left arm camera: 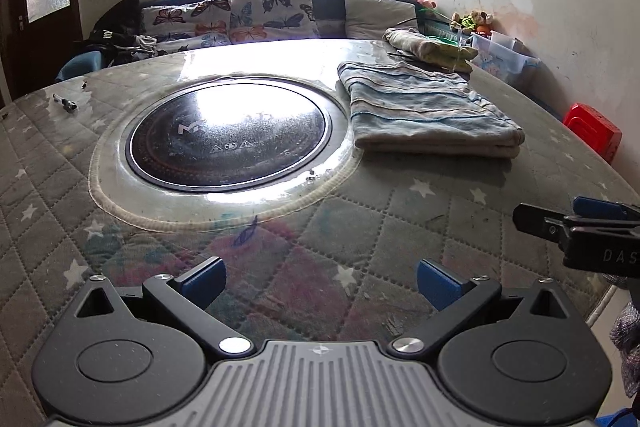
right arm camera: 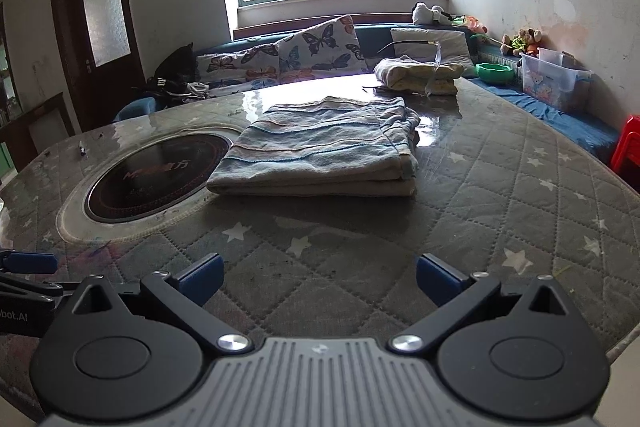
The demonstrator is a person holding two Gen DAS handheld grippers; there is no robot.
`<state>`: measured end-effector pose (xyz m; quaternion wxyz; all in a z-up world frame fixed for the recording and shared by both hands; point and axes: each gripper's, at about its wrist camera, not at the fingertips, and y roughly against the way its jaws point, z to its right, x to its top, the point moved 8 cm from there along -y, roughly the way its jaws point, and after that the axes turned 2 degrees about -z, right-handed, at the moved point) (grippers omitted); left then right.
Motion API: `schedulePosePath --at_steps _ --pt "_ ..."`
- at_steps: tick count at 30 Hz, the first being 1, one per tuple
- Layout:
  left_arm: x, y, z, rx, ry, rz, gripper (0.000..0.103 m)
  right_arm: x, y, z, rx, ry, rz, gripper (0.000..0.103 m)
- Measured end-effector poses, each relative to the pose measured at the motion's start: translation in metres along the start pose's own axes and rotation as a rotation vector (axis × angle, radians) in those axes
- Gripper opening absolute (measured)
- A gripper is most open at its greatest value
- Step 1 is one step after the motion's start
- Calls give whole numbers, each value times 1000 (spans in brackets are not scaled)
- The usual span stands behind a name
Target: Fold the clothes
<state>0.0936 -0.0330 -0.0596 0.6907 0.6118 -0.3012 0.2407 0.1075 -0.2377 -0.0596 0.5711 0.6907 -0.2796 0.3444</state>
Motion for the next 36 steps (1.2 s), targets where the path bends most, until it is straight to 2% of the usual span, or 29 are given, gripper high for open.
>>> schedulePosePath --at_steps 18,36 --pt "-9 -4 8 20 4 -54 103 -4 11 -5 -15 33 -1 103" --pt "-11 -4 10 18 3 -66 103 -6 11 -10 -9 45 -9 103"
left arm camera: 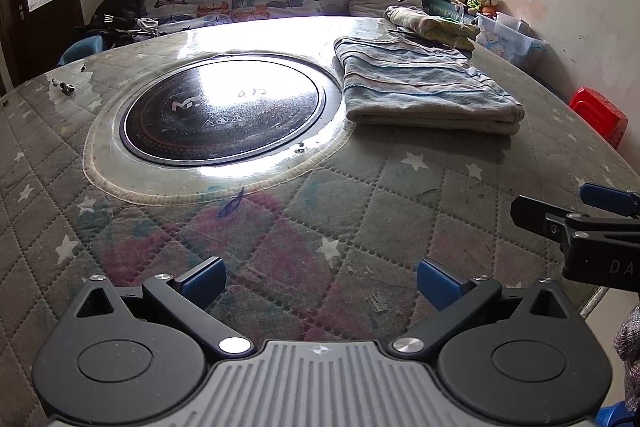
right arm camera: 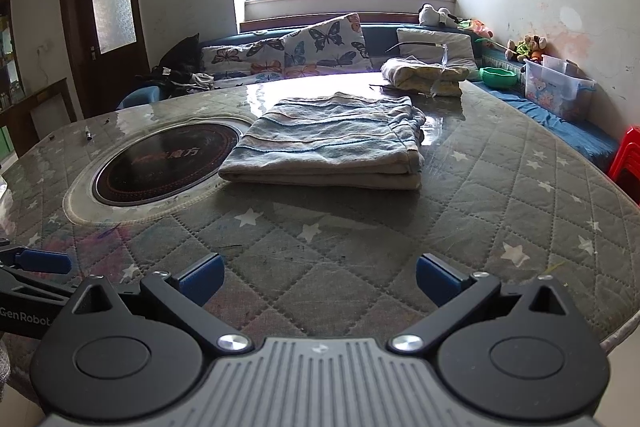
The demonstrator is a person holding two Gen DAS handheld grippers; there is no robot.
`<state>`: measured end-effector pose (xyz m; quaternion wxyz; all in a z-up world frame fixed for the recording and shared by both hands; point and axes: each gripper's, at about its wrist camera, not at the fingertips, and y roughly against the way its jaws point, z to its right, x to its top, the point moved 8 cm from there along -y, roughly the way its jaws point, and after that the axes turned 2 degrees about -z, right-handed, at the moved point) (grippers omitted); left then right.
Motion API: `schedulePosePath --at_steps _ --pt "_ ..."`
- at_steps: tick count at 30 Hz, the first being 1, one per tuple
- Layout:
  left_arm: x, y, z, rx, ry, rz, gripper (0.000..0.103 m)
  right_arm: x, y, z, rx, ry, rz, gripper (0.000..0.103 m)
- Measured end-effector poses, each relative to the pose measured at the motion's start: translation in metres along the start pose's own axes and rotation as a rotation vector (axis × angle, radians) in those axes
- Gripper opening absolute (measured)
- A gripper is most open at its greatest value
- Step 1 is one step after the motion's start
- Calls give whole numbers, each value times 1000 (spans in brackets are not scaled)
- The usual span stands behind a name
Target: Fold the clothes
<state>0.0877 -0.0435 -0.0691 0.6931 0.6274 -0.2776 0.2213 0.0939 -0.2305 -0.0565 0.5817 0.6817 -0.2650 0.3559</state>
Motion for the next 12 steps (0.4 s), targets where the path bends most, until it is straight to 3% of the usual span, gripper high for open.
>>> schedulePosePath --at_steps 12 --pt "-1 -2 2 -8 3 -9 103 -1 -1 -3 7 0 -4 103"
